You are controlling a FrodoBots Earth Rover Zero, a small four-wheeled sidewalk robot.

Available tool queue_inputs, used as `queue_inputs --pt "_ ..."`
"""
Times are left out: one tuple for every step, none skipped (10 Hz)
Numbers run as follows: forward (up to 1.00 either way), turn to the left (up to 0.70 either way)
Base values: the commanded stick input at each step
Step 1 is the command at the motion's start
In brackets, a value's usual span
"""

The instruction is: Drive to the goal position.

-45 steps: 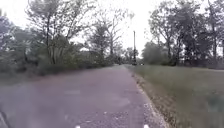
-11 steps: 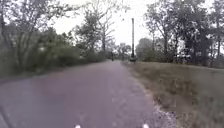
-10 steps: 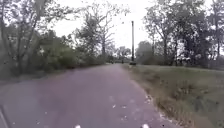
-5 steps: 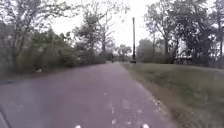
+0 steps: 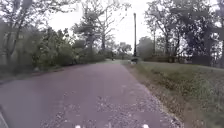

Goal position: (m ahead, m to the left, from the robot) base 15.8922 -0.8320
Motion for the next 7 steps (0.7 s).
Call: queue_inputs --pt "1.0 0.0" --pt "1.0 0.0" --pt "1.0 0.0" --pt "1.0 0.0" --pt "1.0 0.0" --pt "1.0 0.0" --pt "1.0 0.0"
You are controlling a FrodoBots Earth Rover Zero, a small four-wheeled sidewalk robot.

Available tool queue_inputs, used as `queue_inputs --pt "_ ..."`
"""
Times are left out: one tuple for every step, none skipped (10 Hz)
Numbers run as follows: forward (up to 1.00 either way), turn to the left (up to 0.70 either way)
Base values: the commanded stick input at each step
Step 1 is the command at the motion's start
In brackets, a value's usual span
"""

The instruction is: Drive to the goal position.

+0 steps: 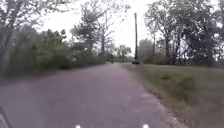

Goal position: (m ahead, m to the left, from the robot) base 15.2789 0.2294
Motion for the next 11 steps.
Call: queue_inputs --pt "1.0 0.0" --pt "1.0 0.0" --pt "1.0 0.0" --pt "1.0 0.0" --pt "1.0 0.0" --pt "1.0 0.0" --pt "1.0 0.0" --pt "1.0 0.0" --pt "1.0 0.0" --pt "1.0 0.0" --pt "1.0 0.0"
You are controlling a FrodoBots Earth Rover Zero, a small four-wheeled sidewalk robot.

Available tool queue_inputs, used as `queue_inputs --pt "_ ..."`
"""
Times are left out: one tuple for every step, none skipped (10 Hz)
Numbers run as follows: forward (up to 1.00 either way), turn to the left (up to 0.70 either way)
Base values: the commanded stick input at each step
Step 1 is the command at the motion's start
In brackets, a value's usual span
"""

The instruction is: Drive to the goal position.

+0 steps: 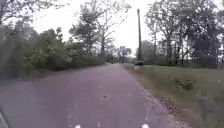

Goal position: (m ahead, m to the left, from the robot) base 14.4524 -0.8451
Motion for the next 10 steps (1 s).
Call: queue_inputs --pt "1.0 0.0" --pt "1.0 0.0" --pt "1.0 0.0" --pt "1.0 0.0" --pt "1.0 0.0" --pt "1.0 0.0" --pt "1.0 0.0" --pt "1.0 0.0" --pt "1.0 0.0" --pt "1.0 0.0"
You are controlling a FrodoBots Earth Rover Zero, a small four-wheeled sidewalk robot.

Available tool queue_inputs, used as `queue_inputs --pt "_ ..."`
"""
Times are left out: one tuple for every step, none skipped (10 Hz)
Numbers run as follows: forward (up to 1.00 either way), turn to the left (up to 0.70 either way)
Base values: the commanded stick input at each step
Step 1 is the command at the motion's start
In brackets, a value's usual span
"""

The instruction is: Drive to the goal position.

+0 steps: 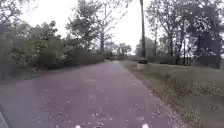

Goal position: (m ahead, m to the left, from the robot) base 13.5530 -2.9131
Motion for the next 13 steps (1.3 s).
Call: queue_inputs --pt "1.0 0.0" --pt "1.0 0.0" --pt "1.0 0.0" --pt "1.0 0.0" --pt "1.0 0.0" --pt "1.0 0.0" --pt "1.0 0.0" --pt "1.0 0.0" --pt "1.0 0.0" --pt "1.0 0.0" --pt "1.0 0.0" --pt "1.0 0.0" --pt "1.0 0.0"
